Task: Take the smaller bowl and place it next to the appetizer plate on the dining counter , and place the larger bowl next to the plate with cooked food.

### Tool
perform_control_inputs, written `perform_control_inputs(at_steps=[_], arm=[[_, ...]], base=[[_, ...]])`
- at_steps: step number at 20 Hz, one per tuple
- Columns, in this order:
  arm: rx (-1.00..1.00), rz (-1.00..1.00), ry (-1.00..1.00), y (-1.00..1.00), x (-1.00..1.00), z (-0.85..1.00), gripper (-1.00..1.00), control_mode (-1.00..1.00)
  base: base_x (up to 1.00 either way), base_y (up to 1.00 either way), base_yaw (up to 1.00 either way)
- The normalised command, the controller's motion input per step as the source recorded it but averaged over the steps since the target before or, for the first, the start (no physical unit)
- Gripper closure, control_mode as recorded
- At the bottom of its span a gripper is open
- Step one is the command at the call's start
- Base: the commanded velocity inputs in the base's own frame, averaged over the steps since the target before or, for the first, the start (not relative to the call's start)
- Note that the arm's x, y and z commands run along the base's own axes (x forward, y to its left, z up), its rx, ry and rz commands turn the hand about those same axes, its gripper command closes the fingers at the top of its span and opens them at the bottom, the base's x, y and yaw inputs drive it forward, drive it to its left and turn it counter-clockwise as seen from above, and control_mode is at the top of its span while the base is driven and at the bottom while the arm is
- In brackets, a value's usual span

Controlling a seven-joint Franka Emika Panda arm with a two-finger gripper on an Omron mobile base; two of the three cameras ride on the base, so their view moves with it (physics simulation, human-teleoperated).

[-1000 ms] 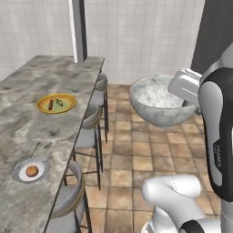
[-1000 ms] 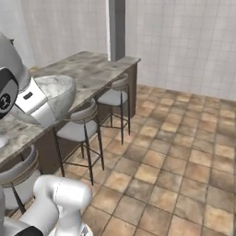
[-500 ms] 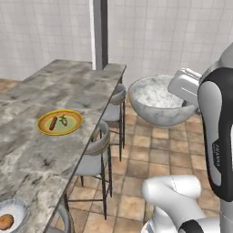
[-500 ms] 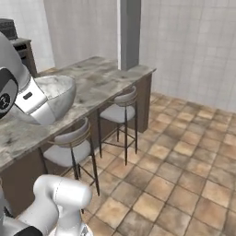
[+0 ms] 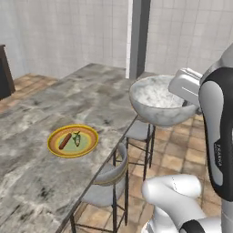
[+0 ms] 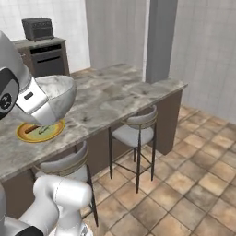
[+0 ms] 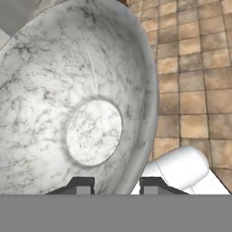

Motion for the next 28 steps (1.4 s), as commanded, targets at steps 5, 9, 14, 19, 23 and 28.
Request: perform_control_inputs(at_steps=[5,9,14,19,23,28], arm=[[0.00,0.00,0.00,0.00,0.00,0.00,1.00,1.00],[0.00,0.00,0.00,0.00,0.00,0.00,1.00,1.00],[0.00,0.00,0.00,0.00,0.00,0.00,1.00,1.00],[0.00,0.00,0.00,0.00,0.00,0.00,1.00,1.00],[0.00,0.00,0.00,0.00,0.00,0.00,1.00,1.00],[0.00,0.00,0.00,0.00,0.00,0.00,1.00,1.00]], base=[[0.98,0.05,0.40],[0.88,0.12,0.38],[0.55,0.04,0.39],[0.33,0.00,0.43],[0.28,-0.02,0.51],[0.38,0.00,0.50]])
